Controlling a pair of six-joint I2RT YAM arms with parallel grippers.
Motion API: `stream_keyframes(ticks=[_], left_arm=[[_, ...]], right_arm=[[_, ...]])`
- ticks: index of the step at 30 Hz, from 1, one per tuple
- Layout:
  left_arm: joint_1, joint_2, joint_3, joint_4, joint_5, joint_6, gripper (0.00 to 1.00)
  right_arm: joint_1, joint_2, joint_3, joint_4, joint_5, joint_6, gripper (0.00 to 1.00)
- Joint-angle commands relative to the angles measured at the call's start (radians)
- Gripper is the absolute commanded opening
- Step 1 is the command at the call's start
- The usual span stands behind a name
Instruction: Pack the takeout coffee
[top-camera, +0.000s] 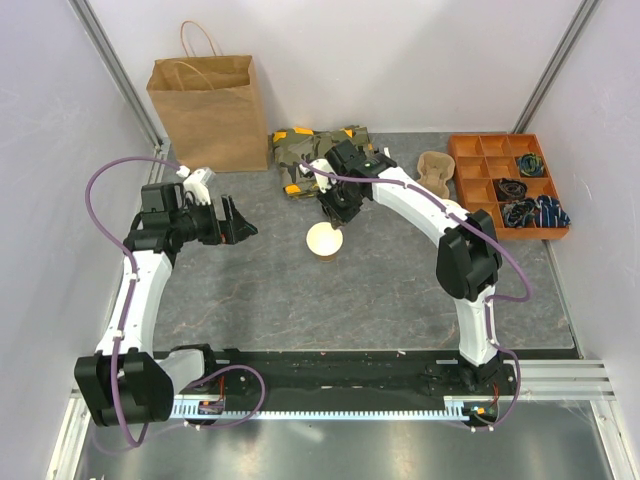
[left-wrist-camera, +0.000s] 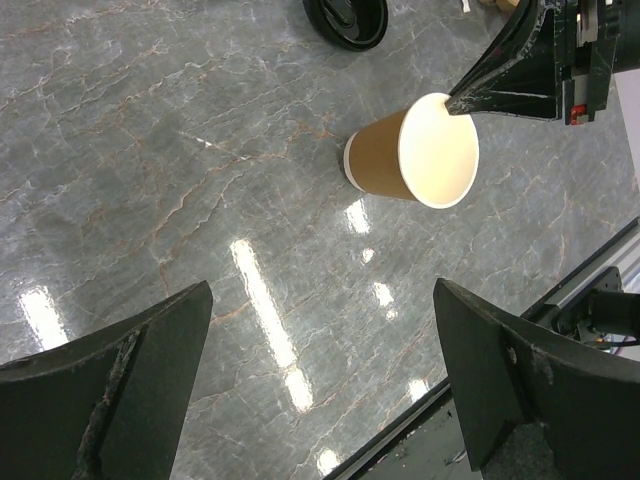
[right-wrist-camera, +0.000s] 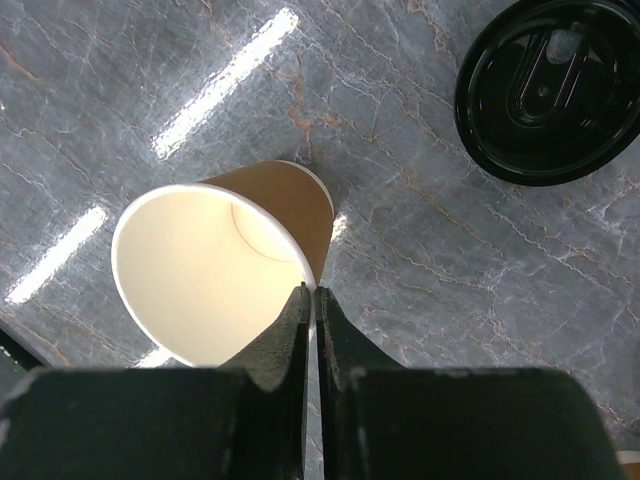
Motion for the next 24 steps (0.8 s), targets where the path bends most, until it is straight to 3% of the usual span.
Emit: stream_keyframes(ticks=[1,5,11,14,15,18,24], left_arm=[[-0.003,0.009,0.037,0.041,0.004,-0.014,1.00],[-0.002,0.009,0.043,0.040,0.004,-0.013,1.00],[-0.002,0.012,0.040,0.040,0.008,-0.020,1.00],[-0.002,0.014,0.044,0.041,0.013,-0.022,1.00],[-0.002,0.015,0.047,0.040,0.012,-0.022,1.00],[-0.002,0.015,0.050,0.040,0.016,-0.019,1.00],[-0.002,0.011,0.069,0.041,0.034,-0.023,1.00]], right_arm=[[0.000,0.011,0.040,-0.020,0.018,-0.011,0.09],[-0.003,0.028,0.051,-0.021,0.015,-0.011,0.09],[-0.020,0.037,0.055,-0.031,-0.017,-0.006,0.17],[-0.034,0.043,0.057,-0.037,-0.042,-0.005,0.25],[-0.039,0.045,0.060,-0.038,-0.056,-0.003,0.33],[-0.049,0.030,0.078,-0.040,-0.079,-0.006,0.46],[-0.140,-0.003,0.166,-0.034,-0.194,0.017,0.58]])
